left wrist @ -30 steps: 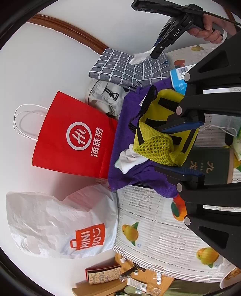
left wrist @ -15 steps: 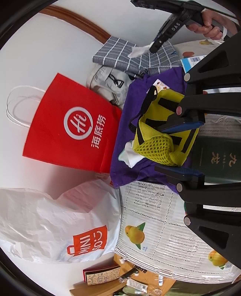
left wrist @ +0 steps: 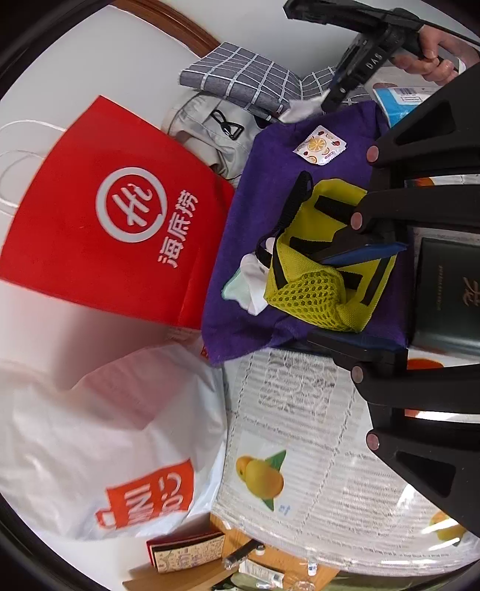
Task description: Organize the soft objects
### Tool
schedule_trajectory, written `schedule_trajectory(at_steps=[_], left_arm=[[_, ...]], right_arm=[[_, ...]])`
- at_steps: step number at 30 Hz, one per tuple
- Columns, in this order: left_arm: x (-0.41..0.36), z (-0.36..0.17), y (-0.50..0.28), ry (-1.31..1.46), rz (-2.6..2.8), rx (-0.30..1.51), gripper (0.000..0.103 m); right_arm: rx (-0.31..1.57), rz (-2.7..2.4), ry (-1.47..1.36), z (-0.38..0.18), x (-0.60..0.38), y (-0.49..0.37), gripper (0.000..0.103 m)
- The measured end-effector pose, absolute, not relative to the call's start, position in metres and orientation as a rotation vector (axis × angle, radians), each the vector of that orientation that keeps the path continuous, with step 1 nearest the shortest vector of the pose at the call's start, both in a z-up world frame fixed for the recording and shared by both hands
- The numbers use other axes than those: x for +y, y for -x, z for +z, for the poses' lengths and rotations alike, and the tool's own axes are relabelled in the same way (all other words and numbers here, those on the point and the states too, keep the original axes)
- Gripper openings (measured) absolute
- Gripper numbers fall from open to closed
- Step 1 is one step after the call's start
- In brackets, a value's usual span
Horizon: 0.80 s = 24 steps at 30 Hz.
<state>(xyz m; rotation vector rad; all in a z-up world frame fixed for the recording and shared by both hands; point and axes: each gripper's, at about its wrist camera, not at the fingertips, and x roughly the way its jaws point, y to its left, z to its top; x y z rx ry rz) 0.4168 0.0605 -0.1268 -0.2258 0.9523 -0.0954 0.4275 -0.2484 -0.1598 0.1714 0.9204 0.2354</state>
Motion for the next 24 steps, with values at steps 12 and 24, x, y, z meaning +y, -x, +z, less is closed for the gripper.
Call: schedule_trajectory(at_steps=[12, 24], left_arm=[[0.051, -0.152, -0.429, 0.233, -0.129, 0.980, 0.032], [0.053, -0.166, -0.435, 0.236, -0.130, 1.019, 0.036]], right_arm=[[0.980, 0.223, -0.165, -0.180, -0.256, -0.434, 0.023], [1.030, 0.228, -0.115, -0.192, -0.240, -0.437, 0.024]])
